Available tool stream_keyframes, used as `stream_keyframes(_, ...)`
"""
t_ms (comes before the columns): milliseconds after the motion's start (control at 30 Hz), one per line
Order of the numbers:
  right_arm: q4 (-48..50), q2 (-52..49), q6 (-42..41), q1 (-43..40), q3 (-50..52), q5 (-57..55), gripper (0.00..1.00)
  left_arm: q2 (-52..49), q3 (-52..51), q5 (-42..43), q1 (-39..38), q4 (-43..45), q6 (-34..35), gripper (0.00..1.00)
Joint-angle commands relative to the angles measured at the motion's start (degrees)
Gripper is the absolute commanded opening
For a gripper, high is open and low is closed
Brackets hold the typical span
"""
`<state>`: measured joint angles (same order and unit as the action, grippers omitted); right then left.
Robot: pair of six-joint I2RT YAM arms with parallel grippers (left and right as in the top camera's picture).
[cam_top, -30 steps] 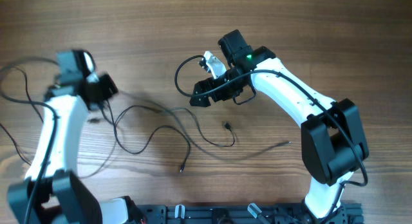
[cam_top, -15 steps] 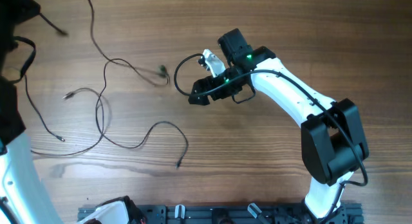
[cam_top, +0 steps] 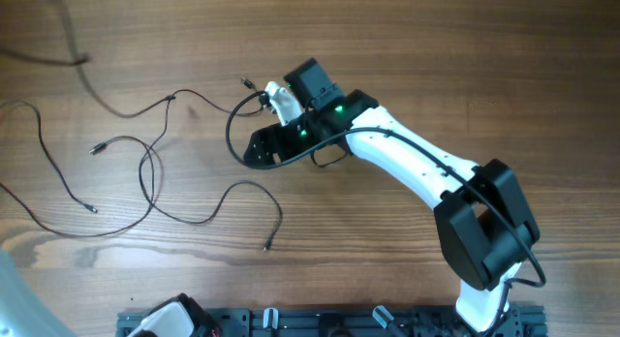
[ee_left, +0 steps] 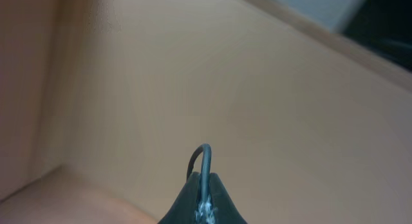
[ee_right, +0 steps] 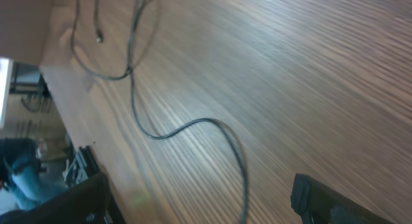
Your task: Untangle cables
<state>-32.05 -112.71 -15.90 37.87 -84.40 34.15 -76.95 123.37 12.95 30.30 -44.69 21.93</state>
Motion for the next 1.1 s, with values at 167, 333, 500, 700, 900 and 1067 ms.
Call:
stream_keyframes(167, -10.1, 1.6, 5.0, -3.0, -0.1, -2.1, 0.93, -14.8, 0.3, -22.4, 9.7, -0.5, 4.5, 0.09)
stream_keyframes(333, -11.6, 1.6, 5.4, -3.0, -0.1, -2.3, 0.93, -21.4, -1.2, -22.2, 9.7, -0.5, 7.2, 1.00)
stream_keyframes(500, -11.3, 1.6, 5.2, -4.7, -0.1, -2.5, 0.93, -21.8, -3.1, -11.0, 7.4, -6.1, 4.9, 1.00)
stream_keyframes(700, -12.2, 1.6, 5.3, -12.5, -0.1, -2.3, 0.94, -23.6, -7.9, -1.4, -3.6, -13.0, -8.0, 0.86)
stream_keyframes(900, -13.3, 1.6, 6.7, -17.4, -0.1, -2.3, 0.97, -24.1, -26.8, -6.1, -12.9, -11.3, -16.3, 0.78)
stream_keyframes(1067, -13.7, 1.6, 8.5, -17.7, -0.1, -2.5, 0.97, -24.1, -45.8, -5.9, -16.2, 5.6, -26.2, 0.90)
